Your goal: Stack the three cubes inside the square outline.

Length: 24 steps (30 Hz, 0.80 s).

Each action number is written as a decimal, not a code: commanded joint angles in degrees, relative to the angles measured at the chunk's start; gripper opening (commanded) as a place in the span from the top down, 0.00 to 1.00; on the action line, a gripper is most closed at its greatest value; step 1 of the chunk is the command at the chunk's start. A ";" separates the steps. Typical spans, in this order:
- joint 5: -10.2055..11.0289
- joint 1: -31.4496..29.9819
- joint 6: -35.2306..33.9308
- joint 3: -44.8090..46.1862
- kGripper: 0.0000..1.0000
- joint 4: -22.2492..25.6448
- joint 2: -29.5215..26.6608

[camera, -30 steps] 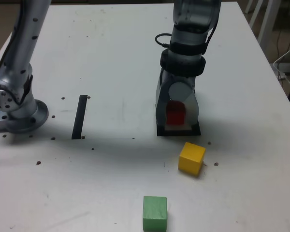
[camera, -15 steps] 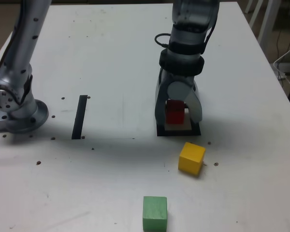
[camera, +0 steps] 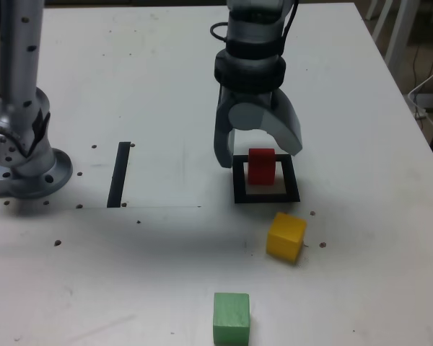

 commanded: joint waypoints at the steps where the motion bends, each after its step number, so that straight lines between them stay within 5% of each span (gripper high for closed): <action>1: 0.31 -1.37 -0.08 -0.48 0.01 0.19 -0.55; 24: 1.16 -17.85 0.90 -7.56 0.01 2.55 3.57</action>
